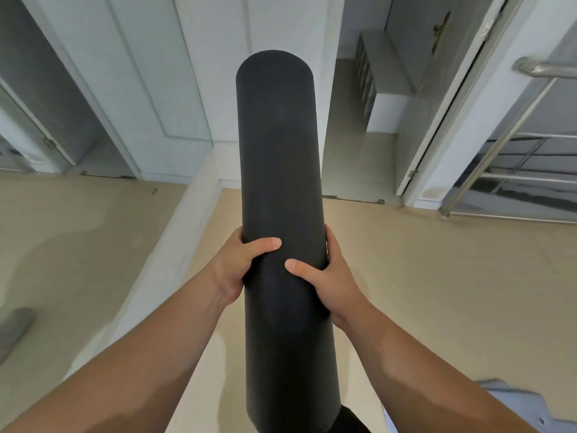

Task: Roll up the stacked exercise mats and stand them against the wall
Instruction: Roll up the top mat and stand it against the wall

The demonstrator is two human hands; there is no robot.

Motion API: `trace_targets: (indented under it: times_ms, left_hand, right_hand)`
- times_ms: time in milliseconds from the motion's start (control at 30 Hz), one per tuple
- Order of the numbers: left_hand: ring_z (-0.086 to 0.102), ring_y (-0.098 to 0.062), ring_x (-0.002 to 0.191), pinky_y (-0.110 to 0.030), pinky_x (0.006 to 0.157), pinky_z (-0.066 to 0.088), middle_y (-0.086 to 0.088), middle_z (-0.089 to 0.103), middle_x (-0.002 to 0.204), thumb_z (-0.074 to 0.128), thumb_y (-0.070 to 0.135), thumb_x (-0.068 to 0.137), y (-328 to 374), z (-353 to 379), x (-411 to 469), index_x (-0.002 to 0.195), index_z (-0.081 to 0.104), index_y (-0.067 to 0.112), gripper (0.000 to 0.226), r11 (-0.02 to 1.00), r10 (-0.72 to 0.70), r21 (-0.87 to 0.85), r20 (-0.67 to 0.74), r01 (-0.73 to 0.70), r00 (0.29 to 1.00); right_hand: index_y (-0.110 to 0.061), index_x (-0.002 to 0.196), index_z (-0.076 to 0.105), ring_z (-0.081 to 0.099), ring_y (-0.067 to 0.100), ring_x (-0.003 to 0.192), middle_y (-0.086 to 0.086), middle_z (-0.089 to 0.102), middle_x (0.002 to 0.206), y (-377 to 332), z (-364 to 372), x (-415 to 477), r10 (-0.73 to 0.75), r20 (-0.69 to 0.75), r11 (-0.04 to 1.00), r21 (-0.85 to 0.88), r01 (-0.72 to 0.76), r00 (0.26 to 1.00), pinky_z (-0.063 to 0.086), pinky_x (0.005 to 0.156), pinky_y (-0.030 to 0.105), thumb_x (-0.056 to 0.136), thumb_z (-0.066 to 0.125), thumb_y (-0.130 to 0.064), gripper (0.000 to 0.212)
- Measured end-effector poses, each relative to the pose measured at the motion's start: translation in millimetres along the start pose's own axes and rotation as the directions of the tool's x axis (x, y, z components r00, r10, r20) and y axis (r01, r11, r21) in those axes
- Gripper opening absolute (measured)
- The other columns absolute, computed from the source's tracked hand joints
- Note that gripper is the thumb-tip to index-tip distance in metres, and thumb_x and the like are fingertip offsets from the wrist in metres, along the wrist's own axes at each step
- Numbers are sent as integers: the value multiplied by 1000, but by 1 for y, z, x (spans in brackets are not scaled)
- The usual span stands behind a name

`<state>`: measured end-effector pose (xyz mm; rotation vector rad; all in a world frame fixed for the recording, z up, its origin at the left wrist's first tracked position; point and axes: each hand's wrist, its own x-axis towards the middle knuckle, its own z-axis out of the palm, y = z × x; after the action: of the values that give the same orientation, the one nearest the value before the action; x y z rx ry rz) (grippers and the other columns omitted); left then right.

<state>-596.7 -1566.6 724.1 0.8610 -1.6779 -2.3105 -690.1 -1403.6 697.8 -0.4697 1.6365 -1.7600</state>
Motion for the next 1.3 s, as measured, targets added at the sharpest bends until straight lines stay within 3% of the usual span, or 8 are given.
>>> trace_targets:
  times_ms: [133, 267, 433, 567, 767, 1000, 1100, 1300]
  left_hand:
    - [72, -23, 109, -42, 96, 56, -1, 75, 120, 83, 25, 67, 32, -31, 99, 132, 60, 19, 69, 1000, -1, -23, -112, -2, 994]
    - [72, -22, 111, -44, 101, 54, 0, 75, 121, 84, 23, 66, 62, -62, 175, 134, 59, 18, 72, 999, -12, -40, -156, 6, 988]
    - [70, -24, 115, -46, 102, 53, -1, 72, 127, 90, 29, 60, 83, -117, 261, 140, 55, 17, 88, 998, -54, -35, -130, 50, 990]
    - [71, -24, 112, -46, 101, 55, 0, 73, 124, 90, 26, 64, 84, -183, 336, 138, 56, 18, 82, 994, -103, -41, -114, 99, 988]
    - [72, -24, 110, -46, 98, 56, 1, 74, 122, 91, 31, 60, 65, -295, 448, 138, 55, 22, 86, 976, -215, -42, -83, 212, 973]
    - [71, -25, 111, -48, 101, 55, 2, 74, 122, 92, 34, 60, -21, -384, 578, 136, 55, 24, 85, 940, -341, -35, -87, 339, 936]
    - [72, -25, 110, -48, 101, 55, -1, 75, 121, 88, 32, 64, -84, -410, 639, 136, 56, 20, 79, 931, -365, -43, -101, 363, 925]
    - [75, -21, 102, -39, 91, 58, 0, 77, 114, 85, 29, 79, -239, -457, 749, 131, 59, 17, 60, 923, -385, -66, -159, 379, 909]
  right_hand:
    - [-42, 142, 48, 70, 15, 118, -13, 70, 130, -4, 8, 119, 8, 57, 1000, 4, -9, 998, 60, 97, 42, 78, 92, -18, 82]
    - [-46, 140, 47, 69, 9, 115, -21, 70, 125, -16, 19, 210, 36, 93, 999, -23, -34, 995, 60, 95, 36, 80, 90, -15, 80]
    - [-49, 141, 44, 69, 5, 114, -26, 68, 122, -11, 48, 308, 85, 89, 996, -42, -82, 992, 61, 90, 32, 78, 91, -18, 84]
    - [-49, 140, 43, 69, 2, 111, -29, 68, 118, 17, 89, 388, 129, 67, 991, -49, -126, 989, 61, 85, 27, 79, 91, -20, 84]
    - [-48, 147, 42, 69, 7, 115, -24, 67, 126, 87, 161, 501, 204, -26, 978, -45, -205, 979, 61, 93, 36, 75, 95, -28, 91]
    - [-49, 148, 40, 68, 11, 118, -20, 66, 131, 213, 183, 616, 322, -71, 945, -42, -326, 944, 60, 97, 42, 70, 96, -36, 98]
    - [-46, 151, 38, 69, 8, 114, -18, 67, 130, 290, 177, 668, 361, -79, 930, -49, -365, 929, 61, 96, 38, 70, 97, -35, 101]
    - [-45, 154, 35, 68, 10, 117, -15, 65, 135, 459, 156, 755, 405, -101, 907, -79, -413, 909, 60, 98, 40, 58, 98, -50, 116]
